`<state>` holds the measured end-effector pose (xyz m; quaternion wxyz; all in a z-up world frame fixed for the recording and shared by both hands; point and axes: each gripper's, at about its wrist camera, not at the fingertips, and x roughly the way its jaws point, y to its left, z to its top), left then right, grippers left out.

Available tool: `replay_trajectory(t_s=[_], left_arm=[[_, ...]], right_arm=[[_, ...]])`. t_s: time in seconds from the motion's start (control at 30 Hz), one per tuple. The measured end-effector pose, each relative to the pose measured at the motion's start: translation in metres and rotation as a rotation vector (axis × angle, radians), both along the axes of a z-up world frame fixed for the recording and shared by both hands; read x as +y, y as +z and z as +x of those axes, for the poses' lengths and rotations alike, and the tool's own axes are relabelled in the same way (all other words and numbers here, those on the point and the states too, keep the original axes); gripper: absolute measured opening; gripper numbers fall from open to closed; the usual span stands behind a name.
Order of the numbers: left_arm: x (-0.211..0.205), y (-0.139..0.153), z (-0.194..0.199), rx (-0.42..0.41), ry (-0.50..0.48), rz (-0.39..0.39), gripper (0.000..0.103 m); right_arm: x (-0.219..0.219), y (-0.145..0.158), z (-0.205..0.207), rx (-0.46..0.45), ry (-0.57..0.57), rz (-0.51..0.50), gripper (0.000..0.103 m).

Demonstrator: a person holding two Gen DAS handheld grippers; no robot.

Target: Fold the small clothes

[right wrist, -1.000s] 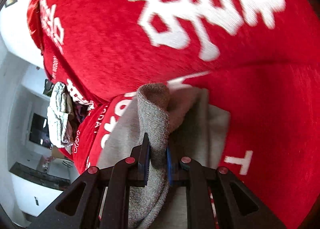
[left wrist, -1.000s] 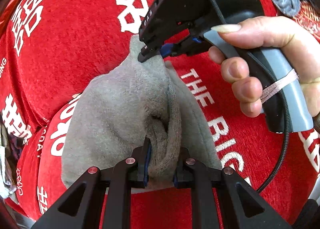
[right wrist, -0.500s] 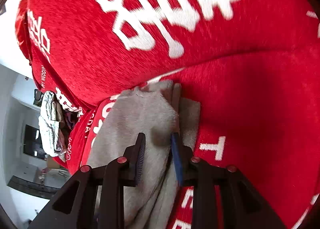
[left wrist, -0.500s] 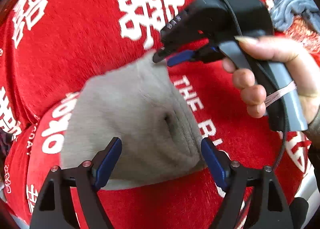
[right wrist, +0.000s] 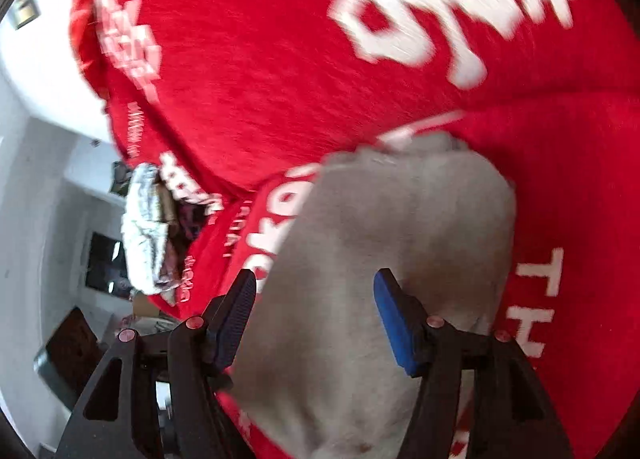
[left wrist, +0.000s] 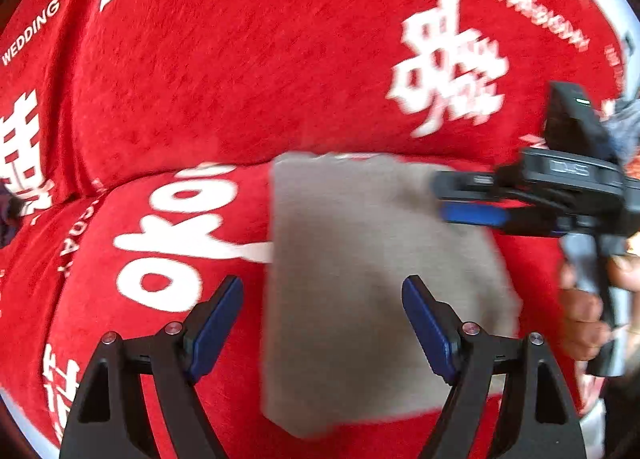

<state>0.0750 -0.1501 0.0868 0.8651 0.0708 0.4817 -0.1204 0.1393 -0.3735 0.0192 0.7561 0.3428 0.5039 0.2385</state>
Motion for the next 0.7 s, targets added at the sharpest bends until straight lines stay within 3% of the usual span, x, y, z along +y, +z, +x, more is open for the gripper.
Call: replay_trajectory(t_s=[0.1,0.13,0.23,0.3,0.47,0.63,0.7], left_arm=[[0.005,-0.028,0.006,0.034,0.001,0.067,0.082],[0.008,-0.037,0.005,0.045,-0.004,0.055,0.083],[0.017,-0.035,0.003,0.035,0.011,0.028,0.086],[0.018,-0.028,0.001,0.034,0.008,0.024,0.086],[0.025,-0.008,-0.025,-0.018,-0.021,0.01,0.086],[0.049,-0.011,-0.041,-0.009,-0.008,-0.003,0.086],[0.063,-0.013,-0.048,-0.009,0.009,0.005,0.086]], right_arm=[[-0.022,-0.023,0.002,0.032,-0.083,-0.031,0.06],[-0.029,-0.026,0.001,0.034,-0.1,-0.011,0.054],[-0.037,-0.019,-0.007,0.018,-0.12,-0.038,0.054],[-0.038,-0.004,-0.016,-0.007,-0.112,-0.068,0.055],[0.001,0.037,-0.056,-0.121,0.017,-0.014,0.062],[0.032,0.031,-0.089,-0.097,0.091,-0.003,0.063],[0.03,0.018,-0.098,-0.058,0.042,-0.113,0.063]])
